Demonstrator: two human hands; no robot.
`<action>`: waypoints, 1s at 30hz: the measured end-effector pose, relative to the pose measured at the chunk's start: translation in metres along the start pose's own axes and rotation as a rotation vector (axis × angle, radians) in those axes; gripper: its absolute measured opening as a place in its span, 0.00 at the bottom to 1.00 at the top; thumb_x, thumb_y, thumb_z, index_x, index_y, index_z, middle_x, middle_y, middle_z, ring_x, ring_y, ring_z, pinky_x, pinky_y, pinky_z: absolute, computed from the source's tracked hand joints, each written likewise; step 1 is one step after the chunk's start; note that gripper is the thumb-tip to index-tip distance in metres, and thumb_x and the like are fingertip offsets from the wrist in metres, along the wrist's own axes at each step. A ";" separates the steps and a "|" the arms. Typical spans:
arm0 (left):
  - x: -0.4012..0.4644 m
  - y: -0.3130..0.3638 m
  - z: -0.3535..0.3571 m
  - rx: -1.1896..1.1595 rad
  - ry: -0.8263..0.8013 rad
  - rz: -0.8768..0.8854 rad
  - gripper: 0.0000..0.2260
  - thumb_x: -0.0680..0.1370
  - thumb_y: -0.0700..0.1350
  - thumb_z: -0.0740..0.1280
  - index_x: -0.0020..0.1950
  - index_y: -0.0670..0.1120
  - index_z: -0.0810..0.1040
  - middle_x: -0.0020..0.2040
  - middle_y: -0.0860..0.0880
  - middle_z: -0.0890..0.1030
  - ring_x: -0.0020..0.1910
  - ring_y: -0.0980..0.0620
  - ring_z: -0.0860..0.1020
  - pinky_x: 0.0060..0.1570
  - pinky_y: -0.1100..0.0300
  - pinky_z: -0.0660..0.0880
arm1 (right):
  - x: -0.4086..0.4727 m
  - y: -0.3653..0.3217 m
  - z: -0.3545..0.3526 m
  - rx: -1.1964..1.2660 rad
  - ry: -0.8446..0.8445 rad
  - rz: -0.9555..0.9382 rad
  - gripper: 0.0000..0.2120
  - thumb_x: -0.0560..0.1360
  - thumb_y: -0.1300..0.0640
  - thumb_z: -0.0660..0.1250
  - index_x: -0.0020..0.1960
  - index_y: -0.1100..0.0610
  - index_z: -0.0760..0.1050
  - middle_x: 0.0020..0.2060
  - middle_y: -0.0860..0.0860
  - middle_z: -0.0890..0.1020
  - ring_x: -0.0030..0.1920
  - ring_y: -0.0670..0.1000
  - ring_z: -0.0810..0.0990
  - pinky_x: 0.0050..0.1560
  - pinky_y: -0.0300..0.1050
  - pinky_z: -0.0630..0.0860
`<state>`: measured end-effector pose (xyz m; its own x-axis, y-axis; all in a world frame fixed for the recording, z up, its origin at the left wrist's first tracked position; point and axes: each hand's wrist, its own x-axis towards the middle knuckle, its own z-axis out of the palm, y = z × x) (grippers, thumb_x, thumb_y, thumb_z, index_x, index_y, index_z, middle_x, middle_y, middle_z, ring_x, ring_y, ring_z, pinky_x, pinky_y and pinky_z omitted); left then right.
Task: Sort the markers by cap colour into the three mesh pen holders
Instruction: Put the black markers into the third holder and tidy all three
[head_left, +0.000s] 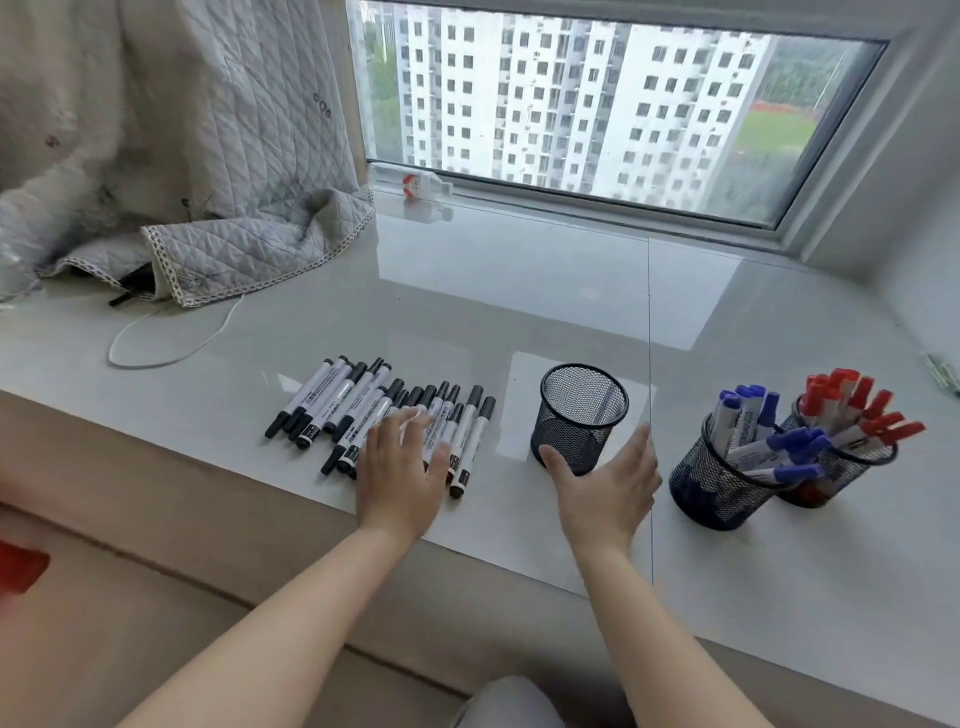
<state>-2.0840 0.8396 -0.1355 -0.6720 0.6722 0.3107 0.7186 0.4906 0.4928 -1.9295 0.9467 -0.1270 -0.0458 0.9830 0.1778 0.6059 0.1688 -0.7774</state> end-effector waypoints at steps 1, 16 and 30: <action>0.004 -0.005 -0.004 0.003 0.010 -0.009 0.16 0.77 0.48 0.63 0.63 0.45 0.72 0.64 0.45 0.71 0.64 0.45 0.67 0.62 0.51 0.64 | -0.007 -0.004 -0.002 0.020 0.097 -0.109 0.46 0.66 0.45 0.73 0.74 0.59 0.53 0.70 0.59 0.63 0.70 0.57 0.59 0.70 0.54 0.53; 0.043 -0.004 -0.009 0.130 -0.248 -0.034 0.23 0.78 0.53 0.60 0.68 0.42 0.65 0.65 0.44 0.70 0.63 0.47 0.69 0.59 0.56 0.69 | 0.001 -0.050 0.064 -0.235 -0.504 -0.249 0.22 0.77 0.47 0.59 0.66 0.60 0.66 0.62 0.56 0.71 0.61 0.56 0.72 0.58 0.46 0.69; 0.060 0.005 0.009 0.260 -0.281 -0.054 0.25 0.76 0.57 0.61 0.64 0.40 0.68 0.62 0.41 0.70 0.62 0.43 0.68 0.58 0.54 0.68 | -0.001 -0.053 0.077 -0.352 -0.502 -0.216 0.23 0.76 0.47 0.60 0.64 0.62 0.65 0.59 0.58 0.70 0.59 0.58 0.71 0.57 0.48 0.69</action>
<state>-2.1194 0.8875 -0.1222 -0.6610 0.7495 0.0372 0.7290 0.6295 0.2689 -2.0232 0.9428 -0.1324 -0.5099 0.8580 -0.0617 0.7614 0.4168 -0.4965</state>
